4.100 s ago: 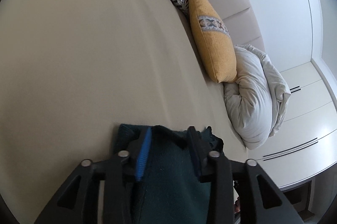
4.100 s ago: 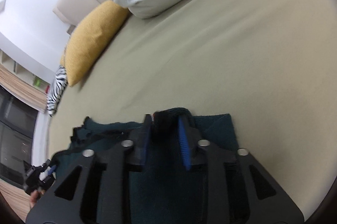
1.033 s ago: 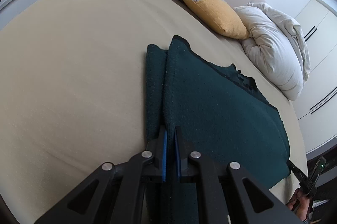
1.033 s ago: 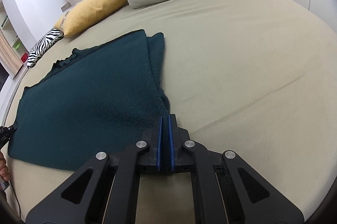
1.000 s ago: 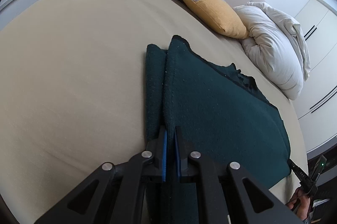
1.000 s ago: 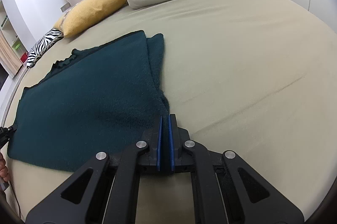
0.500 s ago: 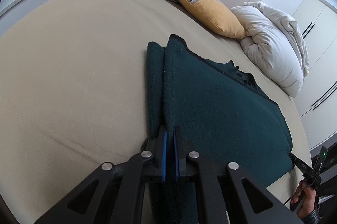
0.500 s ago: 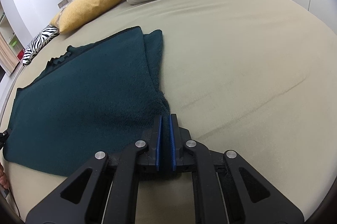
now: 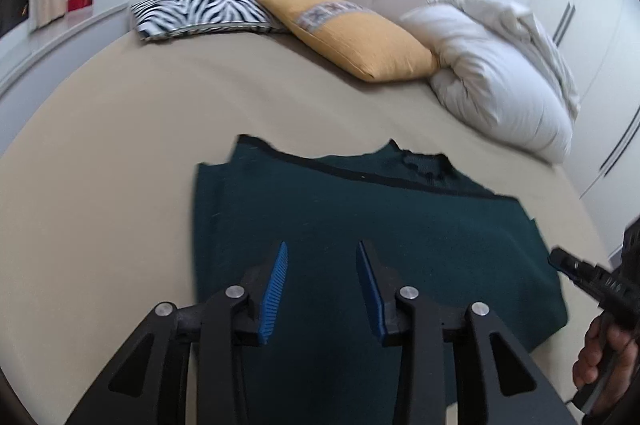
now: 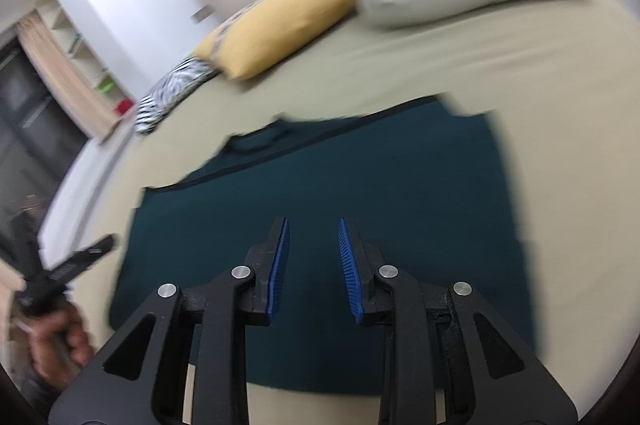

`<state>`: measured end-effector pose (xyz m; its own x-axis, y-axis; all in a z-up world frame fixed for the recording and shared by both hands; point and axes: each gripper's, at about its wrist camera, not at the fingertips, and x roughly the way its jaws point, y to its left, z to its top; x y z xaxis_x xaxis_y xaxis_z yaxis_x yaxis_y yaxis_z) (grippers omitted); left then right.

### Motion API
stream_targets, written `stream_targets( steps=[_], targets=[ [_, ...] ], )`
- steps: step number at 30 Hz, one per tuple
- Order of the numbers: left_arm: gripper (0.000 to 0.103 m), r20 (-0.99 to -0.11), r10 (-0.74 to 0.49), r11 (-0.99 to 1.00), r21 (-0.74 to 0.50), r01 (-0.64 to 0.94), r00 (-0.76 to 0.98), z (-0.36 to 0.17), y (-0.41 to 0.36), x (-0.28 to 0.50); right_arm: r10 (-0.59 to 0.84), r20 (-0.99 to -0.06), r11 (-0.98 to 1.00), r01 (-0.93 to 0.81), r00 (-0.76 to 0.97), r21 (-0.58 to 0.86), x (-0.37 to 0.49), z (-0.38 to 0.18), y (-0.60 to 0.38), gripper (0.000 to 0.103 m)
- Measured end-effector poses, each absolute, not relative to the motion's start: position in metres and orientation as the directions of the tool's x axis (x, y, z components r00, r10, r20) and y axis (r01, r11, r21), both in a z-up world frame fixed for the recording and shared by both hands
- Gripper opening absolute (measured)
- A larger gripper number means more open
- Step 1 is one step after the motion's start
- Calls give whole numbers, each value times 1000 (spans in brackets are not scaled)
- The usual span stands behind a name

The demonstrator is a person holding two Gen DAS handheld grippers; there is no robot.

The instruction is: Fold small clothes

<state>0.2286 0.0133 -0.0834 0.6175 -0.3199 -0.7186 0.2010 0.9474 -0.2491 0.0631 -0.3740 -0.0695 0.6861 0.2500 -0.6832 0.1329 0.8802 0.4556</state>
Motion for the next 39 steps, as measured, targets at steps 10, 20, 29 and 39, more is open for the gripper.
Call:
stream_targets(
  steps=[10, 20, 29, 39],
  targets=[
    [38, -773, -261, 962, -158, 222, 578, -130, 1, 251, 514, -571, 704, 65, 640, 707, 154, -142, -364, 17],
    [38, -767, -251, 964, -141, 227, 591, -133, 0, 248, 203, -582, 600, 369, 788, 710, 96, -143, -509, 23],
    [38, -766, -237, 967, -128, 220, 598, -133, -2, 247, 506, -524, 689, 44, 686, 723, 78, -107, -387, 23],
    [38, -750, -319, 946, -216, 242, 579, -131, 14, 238, 662, -544, 643, -18, 516, 766, 102, -163, -318, 19]
  ],
)
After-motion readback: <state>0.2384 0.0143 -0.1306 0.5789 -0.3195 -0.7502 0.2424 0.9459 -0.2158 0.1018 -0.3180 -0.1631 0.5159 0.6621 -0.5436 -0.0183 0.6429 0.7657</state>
